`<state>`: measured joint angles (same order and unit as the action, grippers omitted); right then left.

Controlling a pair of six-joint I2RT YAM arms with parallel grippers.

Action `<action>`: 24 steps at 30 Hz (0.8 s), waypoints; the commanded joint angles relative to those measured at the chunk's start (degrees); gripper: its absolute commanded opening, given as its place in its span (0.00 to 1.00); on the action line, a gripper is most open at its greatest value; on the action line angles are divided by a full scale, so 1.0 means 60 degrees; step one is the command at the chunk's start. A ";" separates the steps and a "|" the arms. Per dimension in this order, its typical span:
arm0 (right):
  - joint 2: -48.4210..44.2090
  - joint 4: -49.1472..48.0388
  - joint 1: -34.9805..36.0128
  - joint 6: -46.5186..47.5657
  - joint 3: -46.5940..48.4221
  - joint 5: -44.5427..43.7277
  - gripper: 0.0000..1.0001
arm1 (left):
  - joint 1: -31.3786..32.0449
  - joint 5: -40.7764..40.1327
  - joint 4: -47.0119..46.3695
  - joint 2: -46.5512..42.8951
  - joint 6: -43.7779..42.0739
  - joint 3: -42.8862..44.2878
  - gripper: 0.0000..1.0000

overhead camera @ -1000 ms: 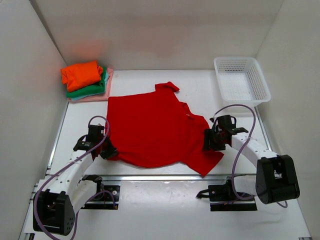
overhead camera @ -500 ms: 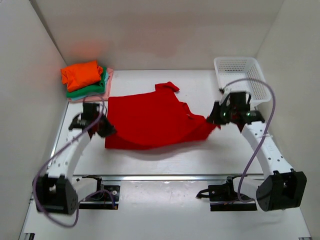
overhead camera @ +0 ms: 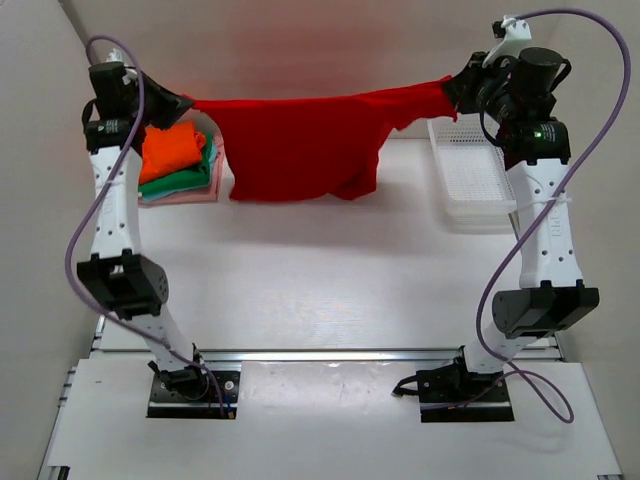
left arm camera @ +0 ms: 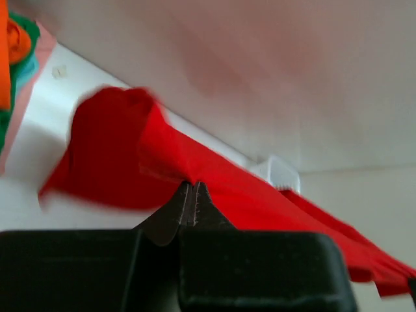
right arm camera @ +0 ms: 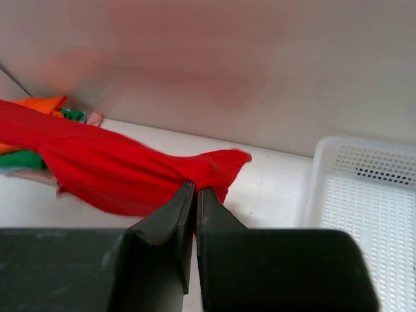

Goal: Fold and stack the t-shirts
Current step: Flatten out the tshirt

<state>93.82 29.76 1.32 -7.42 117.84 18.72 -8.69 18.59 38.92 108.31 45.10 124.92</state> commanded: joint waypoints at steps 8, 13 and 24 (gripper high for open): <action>-0.2422 -0.0536 0.0248 0.0578 -0.0525 -0.0820 0.00 | -0.0396 0.0417 -0.0744 -0.2861 0.0157 -0.0417 0.00; -0.2542 -0.1150 0.0190 0.0285 -0.0524 -0.0718 0.00 | -0.0325 0.0345 -0.0788 -0.2862 0.0203 -0.0341 0.00; 0.0004 -0.1458 0.0204 0.0445 -0.0057 0.0132 0.00 | 0.0217 0.0227 -0.1198 -0.1237 0.0115 -0.0798 0.00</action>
<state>88.95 23.38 2.96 -5.87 115.59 19.11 -7.73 21.58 33.54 98.19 46.48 118.58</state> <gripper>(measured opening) 0.008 0.022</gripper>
